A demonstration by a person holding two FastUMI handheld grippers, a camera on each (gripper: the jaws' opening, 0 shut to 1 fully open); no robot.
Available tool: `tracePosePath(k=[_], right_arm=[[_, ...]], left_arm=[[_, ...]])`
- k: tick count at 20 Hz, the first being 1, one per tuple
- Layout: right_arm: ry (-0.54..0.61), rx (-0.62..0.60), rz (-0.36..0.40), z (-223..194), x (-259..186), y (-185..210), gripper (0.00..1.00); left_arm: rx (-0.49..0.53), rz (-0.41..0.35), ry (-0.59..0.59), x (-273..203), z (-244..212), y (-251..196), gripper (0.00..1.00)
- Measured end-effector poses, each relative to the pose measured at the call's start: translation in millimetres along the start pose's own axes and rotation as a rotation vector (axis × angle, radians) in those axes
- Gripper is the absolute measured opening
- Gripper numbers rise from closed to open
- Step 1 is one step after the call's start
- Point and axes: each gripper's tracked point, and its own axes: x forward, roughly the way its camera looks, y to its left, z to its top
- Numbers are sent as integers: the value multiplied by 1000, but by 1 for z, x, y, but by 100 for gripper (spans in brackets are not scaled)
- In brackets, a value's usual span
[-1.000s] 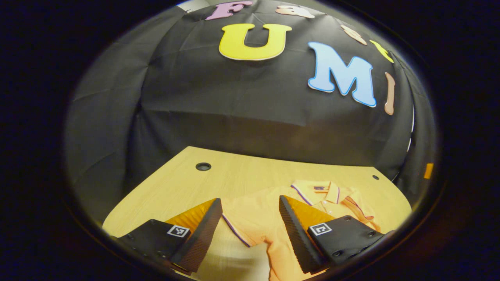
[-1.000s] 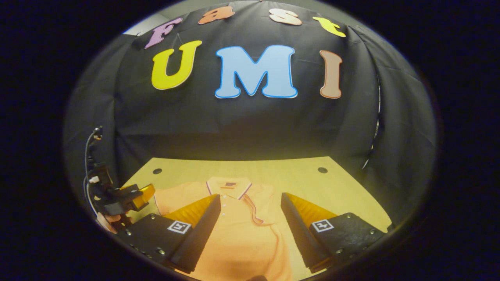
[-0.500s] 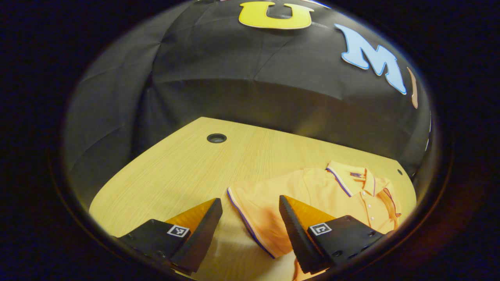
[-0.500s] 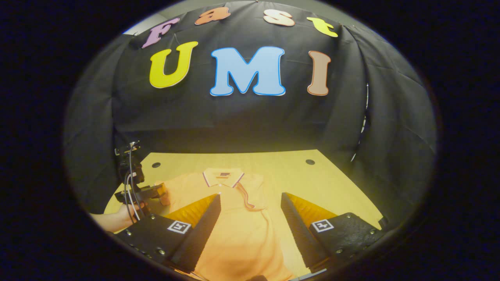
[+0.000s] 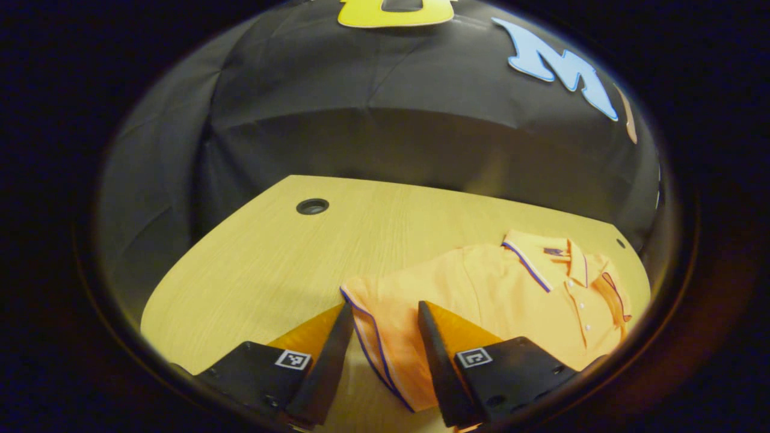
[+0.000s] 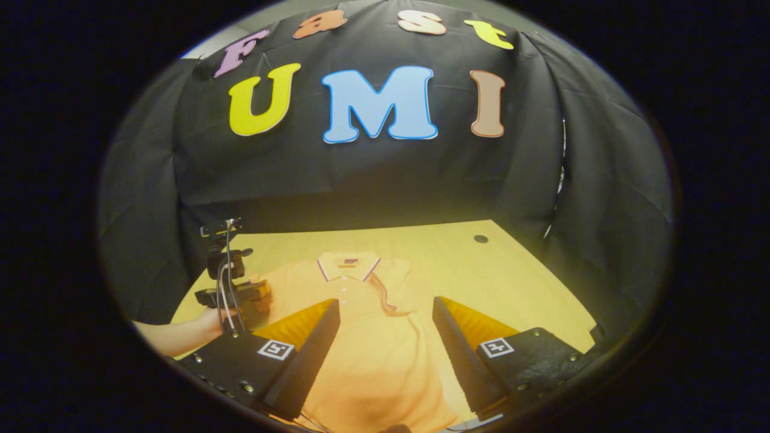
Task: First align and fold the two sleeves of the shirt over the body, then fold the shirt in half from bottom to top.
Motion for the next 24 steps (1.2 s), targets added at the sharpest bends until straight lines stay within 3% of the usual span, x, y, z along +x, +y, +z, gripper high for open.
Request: tracePosePath(k=[1, 3, 4, 6, 7, 8, 12, 17, 24], right_arm=[[1, 8, 1, -1, 0, -1, 96], [-2, 24, -7, -1, 0, -7, 96], [0, 30, -10, -2, 2, -9, 96], [5, 44, -16, -4, 0, -13, 95], [8, 48, -18, -4, 1, -16, 96], [12, 53, -21, -6, 0, -19, 95], [20, 70, -34, -9, -3, -31, 96], [30, 93, -47, -12, -4, -37, 96], [46, 130, -87, -24, -5, -38, 96]], left_arm=[[12, 10, 4, 1, 0, 1, 69], [18, 10, 9, 0, 0, 0, 46], [19, 8, 11, 0, -1, -1, 25], [28, 5, 15, 0, -2, -3, 12], [28, 5, 13, 0, -1, -2, 12], [30, 21, 16, -3, 0, -1, 6], [31, 38, -61, -20, 27, -5, 6], [101, -25, -122, -38, 55, -45, 6], [182, -112, -115, -40, 53, -100, 6]])
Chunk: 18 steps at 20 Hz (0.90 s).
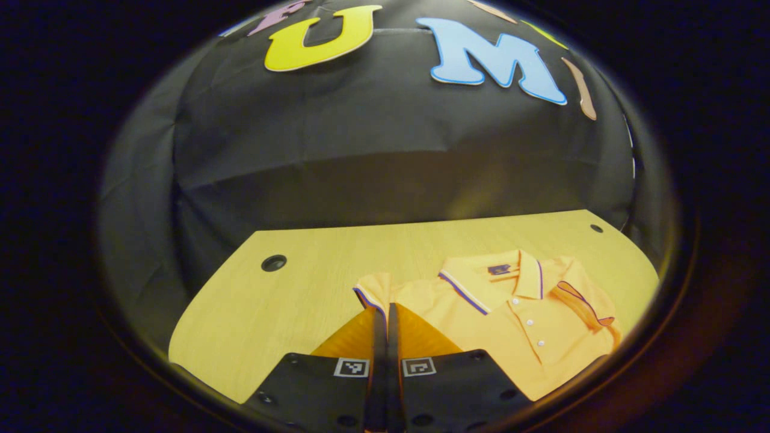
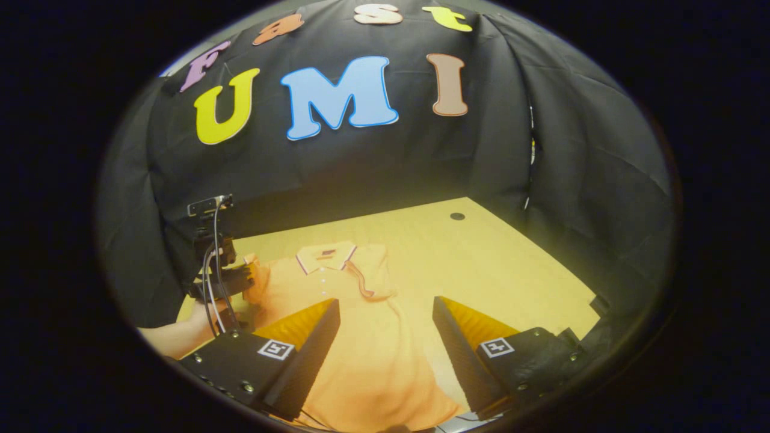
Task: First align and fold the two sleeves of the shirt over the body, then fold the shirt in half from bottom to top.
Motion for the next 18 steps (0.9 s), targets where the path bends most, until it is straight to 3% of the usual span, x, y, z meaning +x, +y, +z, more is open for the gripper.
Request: tracePosePath(k=[6, 13, 15, 16, 18], right_arm=[[6, 47, -50, -13, 2, 1, 96], [15, 17, -9, -14, 4, 7, 96], [12, 11, -4, -13, 2, 4, 96], [12, 12, -2, -14, 3, 2, 96], [16, 15, 6, -16, 0, -3, 96]], left_arm=[[22, -89, 38, 7, -6, -45, 6], [31, -93, 81, 6, -14, -61, 7], [20, -107, 103, 5, -22, -66, 10], [13, -111, 112, 3, -24, -67, 19], [-9, -121, 115, -2, -24, -71, 21]])
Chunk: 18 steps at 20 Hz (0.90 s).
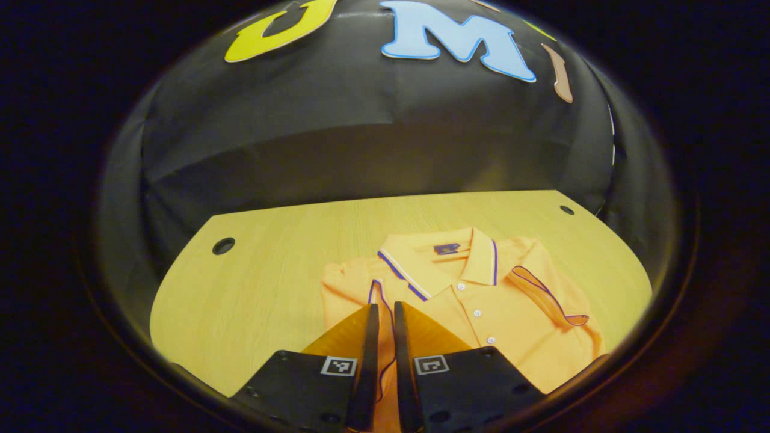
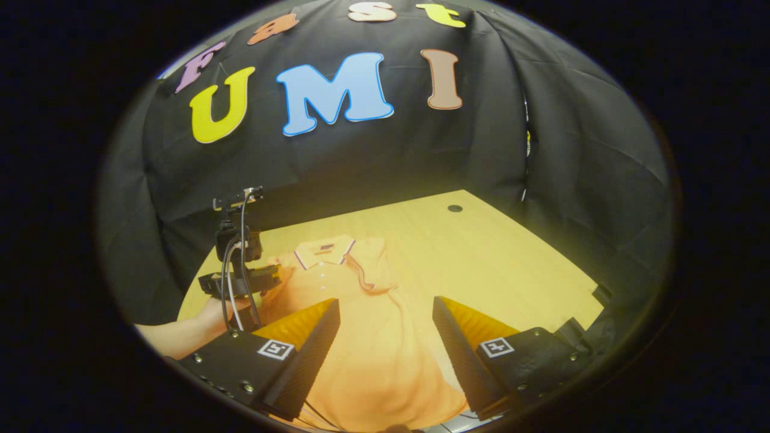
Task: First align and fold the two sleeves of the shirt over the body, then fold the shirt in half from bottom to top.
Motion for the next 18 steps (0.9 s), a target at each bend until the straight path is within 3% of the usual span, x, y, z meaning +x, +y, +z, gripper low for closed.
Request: tracePosePath(k=[1, 2, 5, 7, 8, 10, 18], right_arm=[[2, -4, 1, -2, 0, -3, 96], [5, -10, 1, -3, -1, -6, 96], [8, -30, 12, -9, -5, -16, 96], [13, -48, 25, -15, -6, -21, 96], [17, -56, 33, -18, -6, -24, 96], [29, -69, 51, -26, -7, -29, 96], [63, -122, 141, -64, -14, -45, 96]], left_arm=[[-11, -9, 1, -3, -1, -3, 21], [-20, -15, 1, -8, -1, -6, 39], [-31, -24, -9, -24, -3, -10, 67], [-38, -24, -13, -40, -8, -13, 73], [-41, -25, -15, -50, -10, -15, 84], [-41, -18, -21, -70, -16, -16, 95], [-59, 0, -19, -159, -55, -21, 96]])
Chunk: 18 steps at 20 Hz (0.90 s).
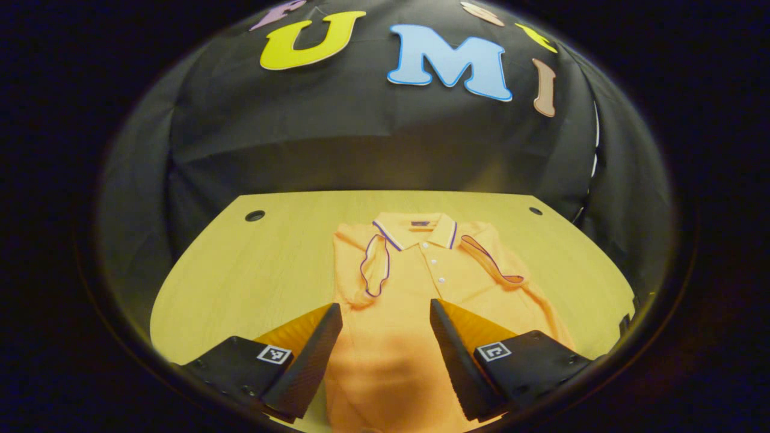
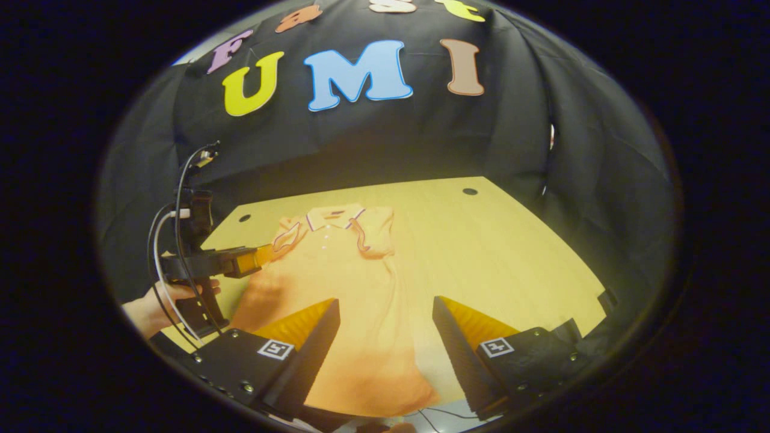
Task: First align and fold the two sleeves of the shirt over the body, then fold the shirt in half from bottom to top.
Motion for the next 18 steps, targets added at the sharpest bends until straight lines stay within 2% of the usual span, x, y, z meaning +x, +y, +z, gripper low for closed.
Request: tracePosePath(k=[6, 18], right_arm=[[31, -22, 10, -33, -7, -15, 96], [196, -83, 33, -127, -18, -26, 96]], left_arm=[[-9, 13, 34, -62, -45, -2, 95], [21, 17, 138, -154, -147, 3, 96]])
